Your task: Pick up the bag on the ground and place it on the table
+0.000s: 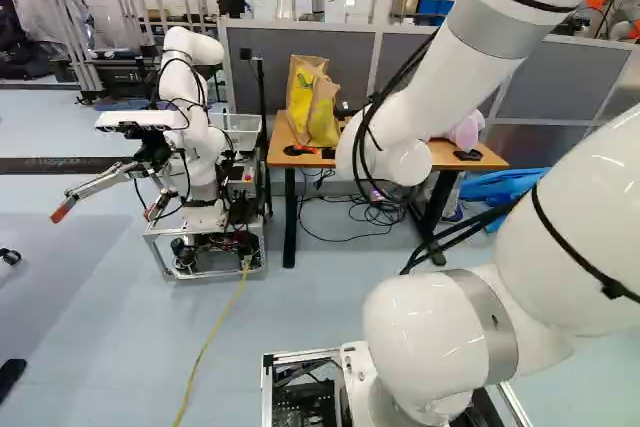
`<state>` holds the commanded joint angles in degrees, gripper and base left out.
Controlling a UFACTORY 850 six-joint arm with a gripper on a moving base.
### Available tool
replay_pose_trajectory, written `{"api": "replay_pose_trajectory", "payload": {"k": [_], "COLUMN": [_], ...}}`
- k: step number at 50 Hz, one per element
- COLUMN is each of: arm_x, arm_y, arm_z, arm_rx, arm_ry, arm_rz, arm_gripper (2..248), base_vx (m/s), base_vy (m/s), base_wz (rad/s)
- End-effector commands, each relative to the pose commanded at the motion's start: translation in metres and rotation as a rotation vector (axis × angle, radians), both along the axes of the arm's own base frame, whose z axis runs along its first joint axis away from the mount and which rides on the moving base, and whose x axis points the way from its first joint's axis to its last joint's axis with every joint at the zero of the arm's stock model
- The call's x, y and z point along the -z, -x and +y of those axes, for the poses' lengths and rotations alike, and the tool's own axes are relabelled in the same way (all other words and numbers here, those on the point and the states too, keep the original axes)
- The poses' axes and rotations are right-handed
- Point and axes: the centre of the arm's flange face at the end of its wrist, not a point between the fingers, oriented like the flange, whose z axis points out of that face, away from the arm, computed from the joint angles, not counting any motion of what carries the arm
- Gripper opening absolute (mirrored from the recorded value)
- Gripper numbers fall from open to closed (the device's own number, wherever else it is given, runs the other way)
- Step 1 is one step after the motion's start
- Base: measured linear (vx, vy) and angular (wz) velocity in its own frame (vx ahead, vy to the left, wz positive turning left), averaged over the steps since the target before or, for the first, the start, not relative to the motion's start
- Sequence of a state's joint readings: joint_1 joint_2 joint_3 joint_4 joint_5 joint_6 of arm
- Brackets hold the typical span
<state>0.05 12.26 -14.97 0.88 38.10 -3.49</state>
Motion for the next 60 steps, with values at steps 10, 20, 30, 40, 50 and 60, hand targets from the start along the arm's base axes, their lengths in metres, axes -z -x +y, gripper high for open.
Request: {"api": "replay_pose_trajectory", "payload": {"k": [10,20,30,40,50,60], "arm_x": [0.010,0.018,0.024,0.028,0.031,0.032], "arm_y": [0.017,0.031,0.042,0.050,0.055,0.057], "arm_z": [0.000,0.000,0.000,0.000,0.001,0.001], "arm_rx": [0.004,0.007,0.008,0.009,0.010,0.010], "arm_ry": [-0.014,-0.026,-0.036,-0.043,-0.047,-0.049], "arm_rz": [-0.031,-0.055,-0.074,-0.088,-0.096,-0.099], "arm_gripper": [247,247,247,247,247,247], "base_vx": [0.000,0.000,0.000,0.000,0.000,0.000], "base_vy": [0.000,0.000,0.000,0.000,0.000,0.000], "base_wz": [0.000,0.000,0.000,0.000,0.000,0.000]}}
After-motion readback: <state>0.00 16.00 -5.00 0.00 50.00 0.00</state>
